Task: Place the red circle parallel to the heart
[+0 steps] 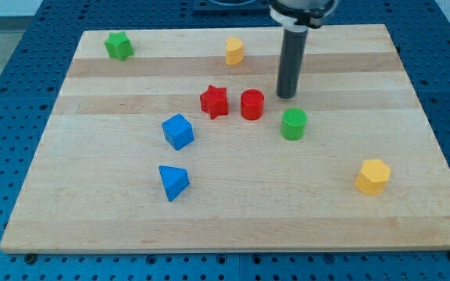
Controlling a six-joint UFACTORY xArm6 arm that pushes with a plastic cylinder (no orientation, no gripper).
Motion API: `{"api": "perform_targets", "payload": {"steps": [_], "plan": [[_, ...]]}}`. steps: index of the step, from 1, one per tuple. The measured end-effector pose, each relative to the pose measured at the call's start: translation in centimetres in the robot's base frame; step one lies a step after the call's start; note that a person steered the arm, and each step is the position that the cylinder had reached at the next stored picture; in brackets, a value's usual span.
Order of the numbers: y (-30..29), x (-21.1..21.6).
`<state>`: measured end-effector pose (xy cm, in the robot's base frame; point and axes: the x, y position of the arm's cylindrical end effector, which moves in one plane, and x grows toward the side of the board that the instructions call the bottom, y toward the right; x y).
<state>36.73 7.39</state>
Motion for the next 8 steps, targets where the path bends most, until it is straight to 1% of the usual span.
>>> {"api": "perform_targets", "payload": {"steps": [1,2,3,4,5,6,7,8], "plan": [[0.5,-0.1],[-1.6,-0.4],[-8.0,-0.5],[-8.4,3.0],[-8.7,4.0],[-0.7,3.8],[1.1,2.2],[3.1,1.7]]}}
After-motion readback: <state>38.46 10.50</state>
